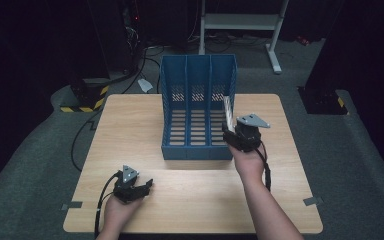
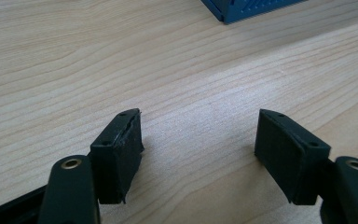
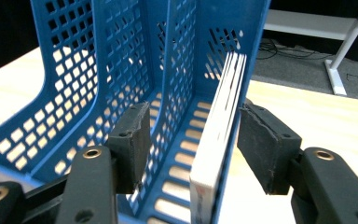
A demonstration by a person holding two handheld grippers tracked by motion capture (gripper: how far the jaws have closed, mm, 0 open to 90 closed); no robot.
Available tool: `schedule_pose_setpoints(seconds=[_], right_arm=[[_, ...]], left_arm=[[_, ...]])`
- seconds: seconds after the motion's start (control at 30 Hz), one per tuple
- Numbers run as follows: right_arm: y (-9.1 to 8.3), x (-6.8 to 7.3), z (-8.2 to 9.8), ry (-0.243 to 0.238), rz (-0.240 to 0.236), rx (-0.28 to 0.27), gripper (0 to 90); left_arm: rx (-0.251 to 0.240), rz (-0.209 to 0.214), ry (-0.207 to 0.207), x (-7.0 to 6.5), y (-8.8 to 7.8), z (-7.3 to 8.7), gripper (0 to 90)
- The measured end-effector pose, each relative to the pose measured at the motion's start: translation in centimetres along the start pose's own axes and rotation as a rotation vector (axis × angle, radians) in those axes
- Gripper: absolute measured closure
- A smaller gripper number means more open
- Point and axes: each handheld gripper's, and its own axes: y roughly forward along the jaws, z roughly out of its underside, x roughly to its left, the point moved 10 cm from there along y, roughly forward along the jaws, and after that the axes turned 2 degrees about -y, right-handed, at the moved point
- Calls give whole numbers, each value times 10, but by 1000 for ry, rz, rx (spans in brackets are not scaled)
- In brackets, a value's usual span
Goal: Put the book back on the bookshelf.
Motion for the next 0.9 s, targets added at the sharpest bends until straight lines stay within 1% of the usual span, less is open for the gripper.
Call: schedule_pose_setpoints(seconds=[0.17, 0.27, 0.43, 0.5, 0.6, 0.63, 0.77, 0.8, 0.87, 0.9], right_arm=[[-13, -5, 23, -47, 5, -4, 413], [-18, -10, 43, -70, 16, 14, 406], [-27, -22, 76, -83, 35, 46, 390], [-30, -28, 92, -83, 41, 67, 388], [-33, -35, 119, -78, 49, 116, 378], [-34, -37, 128, -83, 50, 137, 372], [-35, -47, 164, -58, 40, 229, 361], [-36, -51, 172, -62, 41, 249, 361], [-38, -55, 180, -55, 38, 276, 354], [-39, -58, 184, -40, 37, 288, 352]], left_arm=[[0, 0, -3, 0, 0, 0, 326], [-3, 1, -5, -1, 0, 0, 331], [-2, 2, -2, -1, 0, 0, 330], [-2, 3, -1, -1, 0, 0, 326], [-1, 4, 0, -2, 0, 0, 326], [-2, 4, 0, -2, 0, 0, 326], [-1, 6, 1, -2, -1, 1, 326], [-1, 6, 4, -2, -1, 1, 326], [-1, 8, 2, -3, -1, 1, 326], [-1, 8, 1, -3, -1, 1, 325]])
